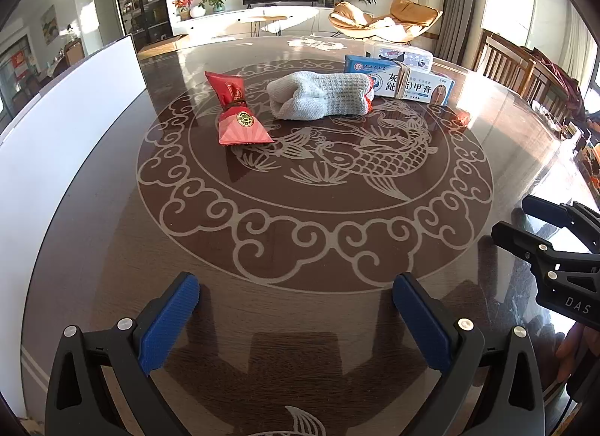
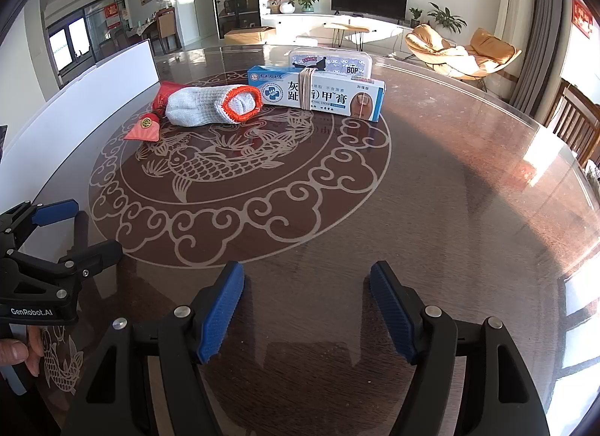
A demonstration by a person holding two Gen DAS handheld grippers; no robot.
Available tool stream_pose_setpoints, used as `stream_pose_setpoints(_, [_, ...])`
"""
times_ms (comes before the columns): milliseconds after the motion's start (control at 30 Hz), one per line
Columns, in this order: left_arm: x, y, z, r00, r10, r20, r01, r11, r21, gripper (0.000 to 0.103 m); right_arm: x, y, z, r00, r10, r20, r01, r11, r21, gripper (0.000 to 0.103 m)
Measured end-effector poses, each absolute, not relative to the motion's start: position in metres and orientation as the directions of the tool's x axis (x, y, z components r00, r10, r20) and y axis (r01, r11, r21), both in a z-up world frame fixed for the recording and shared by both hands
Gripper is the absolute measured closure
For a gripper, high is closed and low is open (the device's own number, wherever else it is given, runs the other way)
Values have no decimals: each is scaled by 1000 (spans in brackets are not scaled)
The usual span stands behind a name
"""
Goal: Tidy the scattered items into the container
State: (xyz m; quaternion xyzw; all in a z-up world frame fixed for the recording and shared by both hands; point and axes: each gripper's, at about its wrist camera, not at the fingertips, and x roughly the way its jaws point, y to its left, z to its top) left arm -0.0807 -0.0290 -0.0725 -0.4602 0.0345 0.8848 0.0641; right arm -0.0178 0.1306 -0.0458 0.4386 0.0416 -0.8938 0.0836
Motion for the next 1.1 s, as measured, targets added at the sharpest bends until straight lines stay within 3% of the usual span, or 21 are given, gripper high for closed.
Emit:
stream_pose_setpoints(800, [-84,-49,-75,-565,104,-819,-181,-984,0,0,-41,111,-46,-597,-120,-793,196,-981,0,31])
stream_pose_setpoints(933, [-84,-48,-75,-565,105,-818,-182,-983,-1,0,-83,75,-36,-529,-347,-774,330,-925,189,31])
stream_pose_setpoints(1100, [-84,-48,-75,-565,105,-818,-181,-983,-1,0,-132,11,9,-603,-436,-668,471,-871,144,31])
